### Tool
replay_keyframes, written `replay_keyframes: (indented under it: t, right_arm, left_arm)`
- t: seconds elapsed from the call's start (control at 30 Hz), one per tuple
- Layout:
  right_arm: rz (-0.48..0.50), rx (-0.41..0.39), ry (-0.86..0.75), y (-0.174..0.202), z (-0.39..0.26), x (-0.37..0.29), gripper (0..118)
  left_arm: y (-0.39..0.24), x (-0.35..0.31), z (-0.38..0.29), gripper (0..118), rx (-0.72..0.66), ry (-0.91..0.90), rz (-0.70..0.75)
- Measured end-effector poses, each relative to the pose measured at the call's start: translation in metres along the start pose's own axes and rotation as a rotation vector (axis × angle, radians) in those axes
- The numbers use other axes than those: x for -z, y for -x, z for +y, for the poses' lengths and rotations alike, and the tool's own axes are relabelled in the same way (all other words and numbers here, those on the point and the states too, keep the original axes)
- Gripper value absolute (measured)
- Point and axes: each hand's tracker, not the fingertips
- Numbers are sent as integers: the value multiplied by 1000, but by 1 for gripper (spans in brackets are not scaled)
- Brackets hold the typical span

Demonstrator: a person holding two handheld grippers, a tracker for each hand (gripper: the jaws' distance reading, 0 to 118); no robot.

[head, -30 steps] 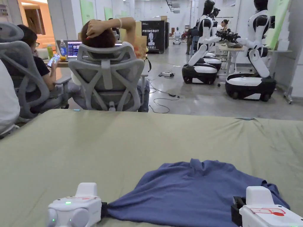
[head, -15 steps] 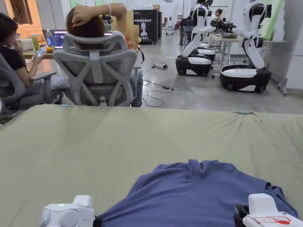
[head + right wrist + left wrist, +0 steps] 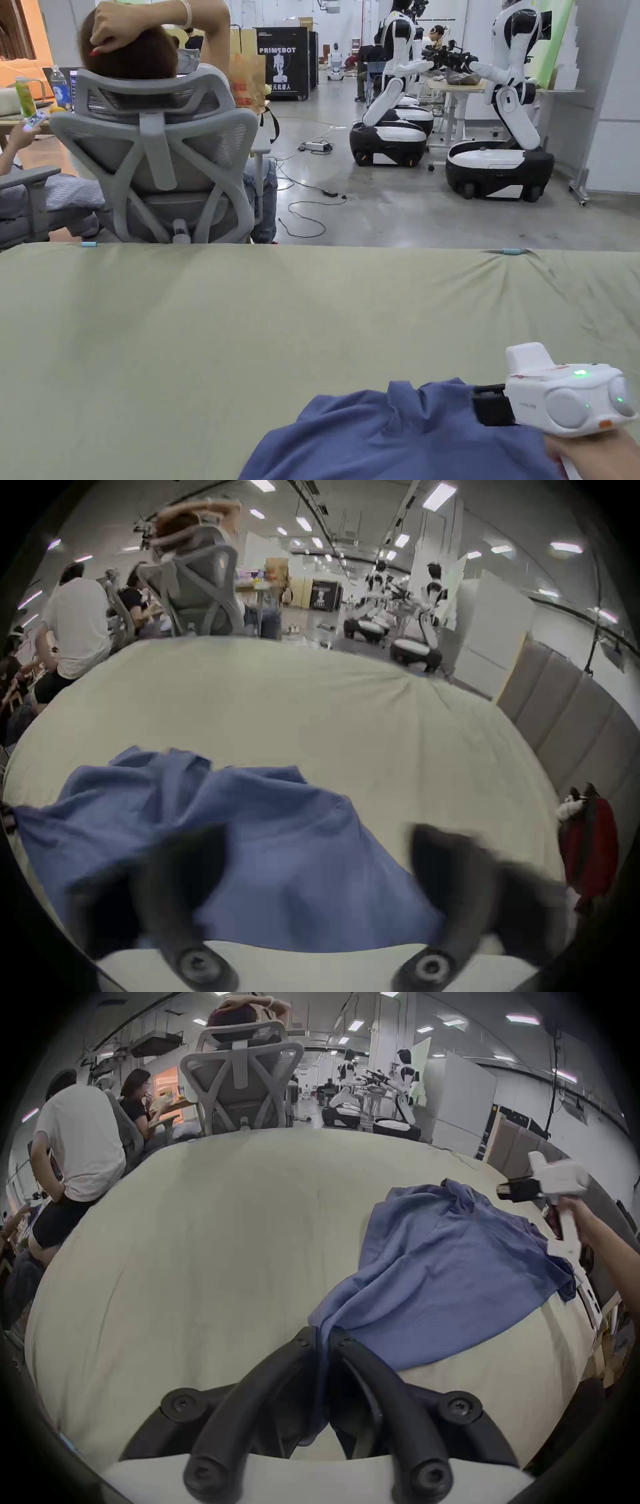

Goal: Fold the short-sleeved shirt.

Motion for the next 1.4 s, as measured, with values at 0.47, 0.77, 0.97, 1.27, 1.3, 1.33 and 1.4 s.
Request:
replay_keyframes:
  t: [0.47, 0.77, 0.97, 1.27, 1.3, 1.33, 1.4]
  right_arm:
    - [60, 0, 8, -6, -11, 4, 2]
    - [-14, 38, -203, 35, -59, -176, 2]
    - [-97, 8, -178, 48, -85, -220, 2]
    - [-199, 4, -384, -6, 21, -312, 2]
    - [-230, -8, -405, -13, 37, -319, 2]
    - [-254, -9, -427, -21, 51, -325, 2]
    - [-275, 5, -475, -36, 86, -336, 2]
  left_arm:
    - [18, 31, -2, 4, -39, 43, -5]
    - [-4, 21, -4, 3, -56, 4, 50]
    - [-24, 10, 25, 3, -32, -41, 92]
    - [-60, -78, 173, 2, 67, -299, 116]
    - [-63, -83, 192, 2, 72, -312, 121]
    - [-67, -88, 209, 2, 91, -336, 143]
    - [-72, -93, 246, 2, 110, -378, 182]
